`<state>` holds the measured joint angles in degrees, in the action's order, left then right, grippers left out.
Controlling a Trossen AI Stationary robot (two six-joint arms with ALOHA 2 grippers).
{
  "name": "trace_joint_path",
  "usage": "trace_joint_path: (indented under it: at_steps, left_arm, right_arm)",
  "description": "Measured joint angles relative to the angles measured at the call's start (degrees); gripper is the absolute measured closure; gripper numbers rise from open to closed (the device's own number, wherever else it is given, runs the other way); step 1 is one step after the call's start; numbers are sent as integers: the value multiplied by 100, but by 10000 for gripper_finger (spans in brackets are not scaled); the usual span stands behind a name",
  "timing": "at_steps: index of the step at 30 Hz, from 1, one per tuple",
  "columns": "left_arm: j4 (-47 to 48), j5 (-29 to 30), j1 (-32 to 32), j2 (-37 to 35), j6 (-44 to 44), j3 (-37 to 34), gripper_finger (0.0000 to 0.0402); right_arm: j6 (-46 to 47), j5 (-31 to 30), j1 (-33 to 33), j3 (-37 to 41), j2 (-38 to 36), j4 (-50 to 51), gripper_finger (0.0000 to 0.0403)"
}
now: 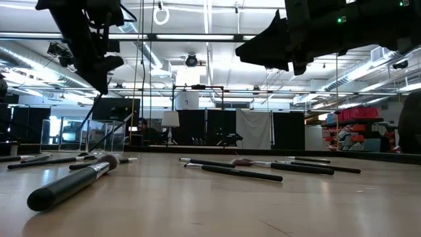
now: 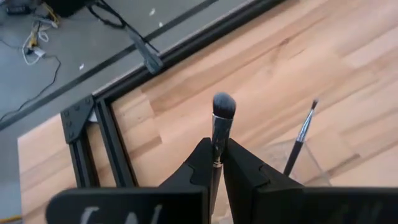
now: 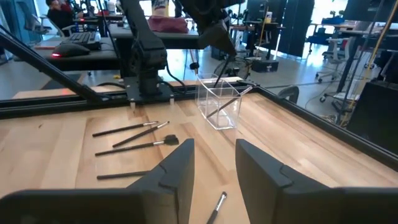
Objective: Put items in baskets/containers
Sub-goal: Put the eyeshadow brush into the transparent organizer, then put the liner brush into the transparent organizer
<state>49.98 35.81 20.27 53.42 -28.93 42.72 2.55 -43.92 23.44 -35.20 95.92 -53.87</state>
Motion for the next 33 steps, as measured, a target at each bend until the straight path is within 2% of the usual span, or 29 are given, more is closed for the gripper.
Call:
trace_joint_path:
  at_steps: [8,21,25,33]
  left_arm:
    - [218,-306,20,641,-149,-1,374]
    - [154,-297,20,1466,-84,-2,370]
    - [116,-259,20,1532,-42,-2,350]
    - [104,-245,20,1533,12,-2,280]
  right_arm:
    - [0,0,1,0,0,52,282]
    - [0,0,2,0,0,85,282]
    - [0,0,2,0,0,83,282]
    - [0,0,2,0,0,83,282]
